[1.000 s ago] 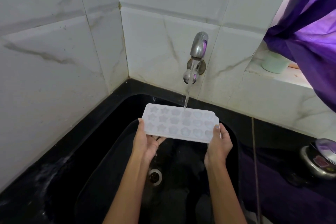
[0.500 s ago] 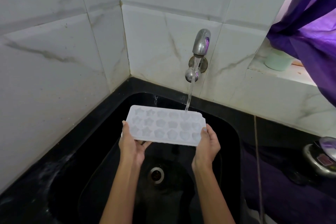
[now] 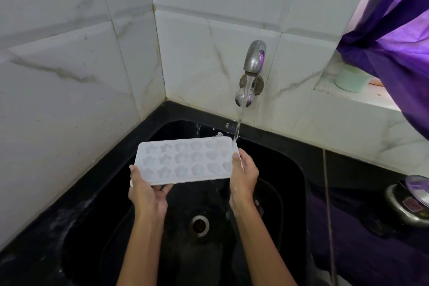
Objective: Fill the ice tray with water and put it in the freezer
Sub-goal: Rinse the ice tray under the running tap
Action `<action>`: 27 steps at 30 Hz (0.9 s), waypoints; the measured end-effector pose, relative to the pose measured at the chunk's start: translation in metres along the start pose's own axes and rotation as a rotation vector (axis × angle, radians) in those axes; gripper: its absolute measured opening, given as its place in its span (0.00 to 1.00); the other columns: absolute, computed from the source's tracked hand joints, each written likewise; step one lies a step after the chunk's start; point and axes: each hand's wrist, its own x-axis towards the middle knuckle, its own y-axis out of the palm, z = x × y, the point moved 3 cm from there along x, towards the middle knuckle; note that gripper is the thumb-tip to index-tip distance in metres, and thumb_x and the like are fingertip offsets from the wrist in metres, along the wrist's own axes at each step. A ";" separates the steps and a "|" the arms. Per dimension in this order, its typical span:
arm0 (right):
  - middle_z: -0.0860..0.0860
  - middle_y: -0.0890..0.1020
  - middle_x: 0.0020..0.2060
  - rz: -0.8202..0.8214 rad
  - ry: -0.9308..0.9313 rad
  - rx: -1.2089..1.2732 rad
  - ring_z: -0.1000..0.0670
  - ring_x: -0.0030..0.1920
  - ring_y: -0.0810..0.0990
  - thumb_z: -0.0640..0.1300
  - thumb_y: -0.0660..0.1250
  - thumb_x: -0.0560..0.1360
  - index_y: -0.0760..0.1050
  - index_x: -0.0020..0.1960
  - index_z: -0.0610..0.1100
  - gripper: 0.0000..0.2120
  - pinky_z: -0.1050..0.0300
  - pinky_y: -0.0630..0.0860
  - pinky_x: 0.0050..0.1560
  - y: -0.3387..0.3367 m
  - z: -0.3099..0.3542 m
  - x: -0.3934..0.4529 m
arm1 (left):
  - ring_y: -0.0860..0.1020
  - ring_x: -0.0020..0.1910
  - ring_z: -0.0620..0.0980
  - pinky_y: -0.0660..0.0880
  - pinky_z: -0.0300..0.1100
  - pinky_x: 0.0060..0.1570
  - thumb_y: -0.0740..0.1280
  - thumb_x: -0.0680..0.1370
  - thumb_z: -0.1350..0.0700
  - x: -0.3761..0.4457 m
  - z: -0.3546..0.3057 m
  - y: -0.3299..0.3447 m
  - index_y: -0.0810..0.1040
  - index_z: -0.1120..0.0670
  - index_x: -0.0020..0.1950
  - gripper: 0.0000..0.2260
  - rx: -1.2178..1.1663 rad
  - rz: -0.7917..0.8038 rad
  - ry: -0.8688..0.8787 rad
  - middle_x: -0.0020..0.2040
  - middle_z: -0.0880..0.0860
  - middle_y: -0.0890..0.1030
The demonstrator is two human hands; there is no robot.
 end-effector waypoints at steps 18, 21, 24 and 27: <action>0.45 0.76 0.62 0.004 -0.287 -0.580 0.43 0.64 0.74 0.56 0.64 0.77 0.68 0.68 0.39 0.28 0.52 0.72 0.57 0.028 0.115 0.068 | 0.84 0.42 0.52 0.81 0.52 0.33 0.61 0.80 0.45 -0.011 0.041 0.053 0.76 0.49 0.53 0.10 -0.007 0.156 -0.135 0.44 0.51 0.86; 0.46 0.82 0.48 0.082 -0.170 -0.484 0.45 0.52 0.80 0.60 0.66 0.75 0.75 0.55 0.37 0.25 0.55 0.75 0.46 0.051 0.128 0.094 | 0.84 0.43 0.52 0.81 0.51 0.33 0.60 0.80 0.45 -0.017 0.048 0.057 0.75 0.49 0.53 0.10 0.014 0.180 -0.145 0.44 0.51 0.86; 0.43 0.82 0.49 0.135 -0.081 -0.392 0.45 0.49 0.80 0.57 0.68 0.75 0.78 0.56 0.35 0.25 0.50 0.77 0.56 0.064 0.122 0.115 | 0.84 0.43 0.52 0.80 0.52 0.35 0.60 0.80 0.45 -0.021 0.052 0.060 0.76 0.49 0.53 0.10 0.033 0.189 -0.154 0.44 0.51 0.86; 0.40 0.83 0.52 0.157 0.016 -0.140 0.50 0.38 0.77 0.48 0.67 0.77 0.77 0.56 0.36 0.16 0.50 0.80 0.51 0.065 0.113 0.126 | 0.84 0.44 0.53 0.80 0.53 0.38 0.60 0.80 0.45 -0.023 0.055 0.060 0.76 0.49 0.54 0.10 0.041 0.188 -0.164 0.45 0.52 0.86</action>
